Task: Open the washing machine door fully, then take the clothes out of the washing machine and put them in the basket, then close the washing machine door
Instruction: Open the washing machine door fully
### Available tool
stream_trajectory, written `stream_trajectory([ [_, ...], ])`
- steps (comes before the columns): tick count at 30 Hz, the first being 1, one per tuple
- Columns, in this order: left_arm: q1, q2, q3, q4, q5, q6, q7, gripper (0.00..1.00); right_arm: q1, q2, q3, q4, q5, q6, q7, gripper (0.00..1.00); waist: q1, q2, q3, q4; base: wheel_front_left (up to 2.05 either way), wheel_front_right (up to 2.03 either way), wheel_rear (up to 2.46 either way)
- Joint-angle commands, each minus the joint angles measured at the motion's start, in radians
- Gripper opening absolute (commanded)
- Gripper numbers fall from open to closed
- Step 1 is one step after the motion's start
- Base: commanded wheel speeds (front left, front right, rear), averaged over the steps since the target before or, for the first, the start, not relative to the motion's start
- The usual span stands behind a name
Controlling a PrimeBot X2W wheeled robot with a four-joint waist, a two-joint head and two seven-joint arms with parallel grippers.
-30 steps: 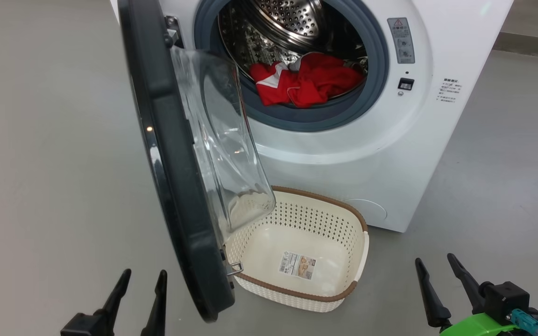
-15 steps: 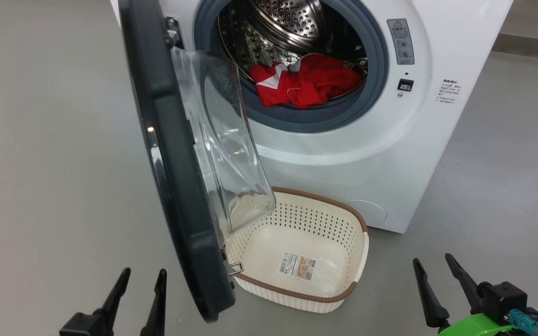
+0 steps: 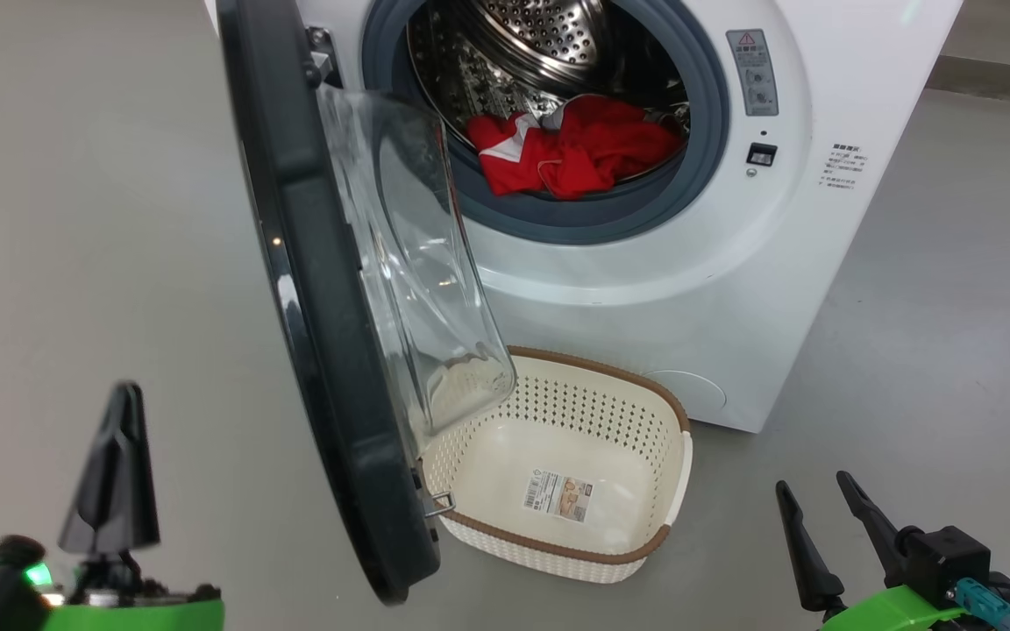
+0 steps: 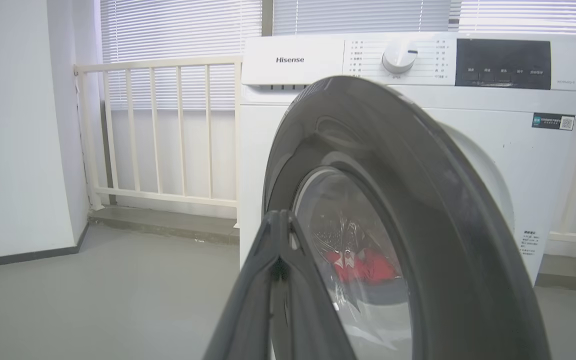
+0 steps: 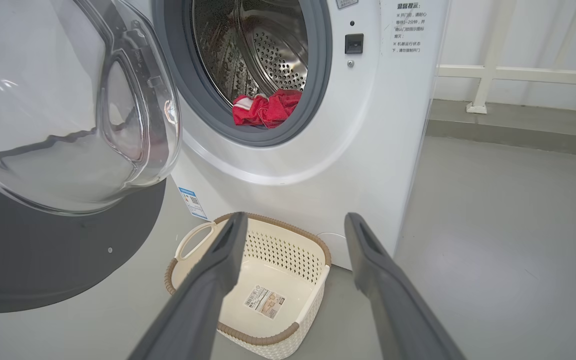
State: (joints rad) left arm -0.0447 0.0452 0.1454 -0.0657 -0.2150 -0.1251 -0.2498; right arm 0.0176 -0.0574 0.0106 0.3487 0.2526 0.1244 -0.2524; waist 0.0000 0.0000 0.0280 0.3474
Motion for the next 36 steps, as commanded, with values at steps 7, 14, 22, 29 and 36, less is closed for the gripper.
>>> stream_trajectory([
  [7, -0.037, 0.005, -0.073, -0.284, -0.044, -0.002, -0.012, 0.00, -0.026, -0.007, 0.008, -0.041, -0.013, 0.006, -0.009, 1.00, 0.0000, 0.0000, 0.004, -0.003, 0.00, 0.00, 0.00],
  [14, 0.014, 0.005, -0.325, -0.333, -0.027, -0.004, -0.012, 0.00, -0.035, -0.009, 0.003, -0.050, -0.018, 0.006, -0.009, 1.00, 0.0000, 0.0000, 0.010, -0.008, 0.00, 0.00, 0.00],
  [22, 0.049, 0.005, -0.550, -0.139, -0.096, -0.005, -0.012, 0.00, -0.036, -0.008, -0.001, -0.055, -0.020, 0.006, -0.009, 1.00, 0.0000, 0.0000, 0.013, -0.010, 0.00, 0.00, 0.00],
  [29, 0.021, 0.005, -0.544, 0.075, -0.130, -0.003, -0.012, 0.00, -0.044, -0.006, -0.006, -0.062, -0.022, 0.006, -0.009, 1.00, 0.0000, 0.0000, 0.017, -0.015, 0.00, 0.00, 0.00],
  [36, -0.004, 0.005, -0.473, 0.142, -0.161, 0.008, -0.012, 0.00, -0.042, -0.003, -0.009, -0.076, -0.023, 0.006, -0.009, 1.00, 0.0000, 0.0000, 0.017, -0.016, 0.00, 0.00, 0.00],
])
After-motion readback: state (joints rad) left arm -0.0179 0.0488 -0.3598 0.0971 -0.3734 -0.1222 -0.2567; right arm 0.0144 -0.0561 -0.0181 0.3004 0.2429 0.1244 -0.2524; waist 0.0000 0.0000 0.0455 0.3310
